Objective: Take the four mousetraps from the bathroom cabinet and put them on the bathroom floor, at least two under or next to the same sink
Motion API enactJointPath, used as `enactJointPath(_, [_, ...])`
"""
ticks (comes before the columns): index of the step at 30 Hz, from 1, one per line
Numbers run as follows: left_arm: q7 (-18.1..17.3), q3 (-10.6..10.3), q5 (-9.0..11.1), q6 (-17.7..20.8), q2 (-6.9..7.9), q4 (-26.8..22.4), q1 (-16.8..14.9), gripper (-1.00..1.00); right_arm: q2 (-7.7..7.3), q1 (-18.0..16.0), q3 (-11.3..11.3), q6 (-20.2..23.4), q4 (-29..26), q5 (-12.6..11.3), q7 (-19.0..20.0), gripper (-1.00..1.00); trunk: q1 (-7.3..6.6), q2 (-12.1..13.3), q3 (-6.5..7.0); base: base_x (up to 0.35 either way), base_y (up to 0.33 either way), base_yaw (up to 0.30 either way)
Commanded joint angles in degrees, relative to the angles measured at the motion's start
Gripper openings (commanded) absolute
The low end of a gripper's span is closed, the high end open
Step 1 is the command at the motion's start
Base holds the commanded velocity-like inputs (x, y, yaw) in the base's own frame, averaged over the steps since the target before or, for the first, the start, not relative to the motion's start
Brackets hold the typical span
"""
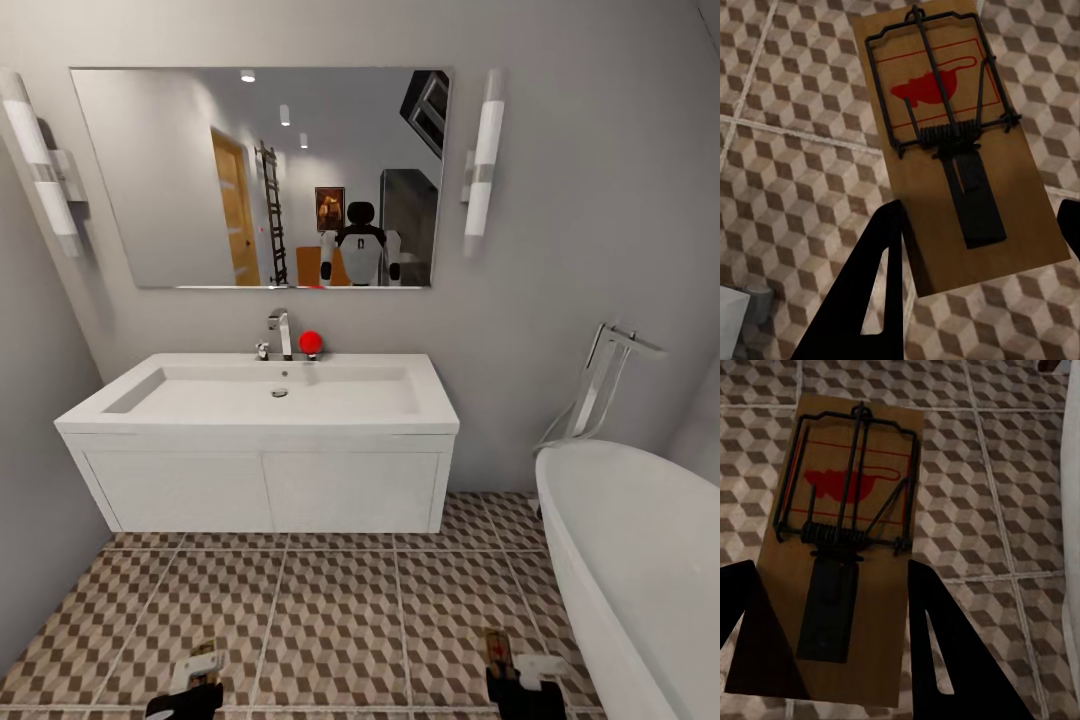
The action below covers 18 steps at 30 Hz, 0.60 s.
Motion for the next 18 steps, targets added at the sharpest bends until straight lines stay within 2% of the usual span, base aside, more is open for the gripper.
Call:
enactJointPath(1, [0.13, -0.52, 0.41, -0.30, -0.03, 0.06, -0.03, -1.00, -0.11, -0.04, 0.06, -0.08, 0.13, -0.37, 0.42, -1.00, 0.00, -0.03, -0.06, 0.000, 0.000, 0.000])
enactJointPath(2, [0.01, -0.55, 0.41, -0.42, -0.05, 0.10, -0.03, -1.00, -0.23, -0.04, 0.01, 0.63, 0.17, -0.36, 0.67, -1.00, 0.00, -0.03, -0.06, 0.000, 0.000, 0.000])
enactJointPath(4, [-2.37, -0.58, 0.39, -0.65, -0.06, 0.95, -0.03, -1.00, -0.43, -0.04, -0.12, 5.11, 0.13, -0.30, 1.04, -1.00, 0.00, -0.03, -0.06, 0.000, 0.000, 0.000])
enactJointPath(8, [-6.61, -0.59, 0.30, -3.81, -0.02, 4.36, -0.03, -1.00, -0.41, -0.04, -0.05, 5.21, 0.09, -0.34, 1.15, -1.00, 0.00, -0.03, -0.06, 0.000, 0.000, 0.000])
enactJointPath(12, [-8.22, -0.65, 0.21, -9.10, -0.56, 7.43, 0.00, -1.00, -0.10, -0.03, 0.14, -0.90, 0.12, -0.40, 1.29, -1.00, 0.00, -0.03, -0.06, 0.000, 0.000, 0.000])
enactJointPath(14, [-8.44, -0.67, 0.17, -10.20, -0.81, 8.45, 0.04, -1.00, -0.02, -0.03, 0.17, -4.66, 0.15, -0.43, 2.37, -1.00, 0.00, -0.03, -0.06, 0.000, 0.000, 0.000])
enactJointPath(18, [-8.53, -0.68, 0.15, -10.62, -0.87, 8.88, 0.06, -1.00, 0.32, -0.04, 0.18, -7.33, 0.17, -0.45, 5.17, -1.00, 0.00, -0.03, -0.06, 0.000, 0.000, 0.000])
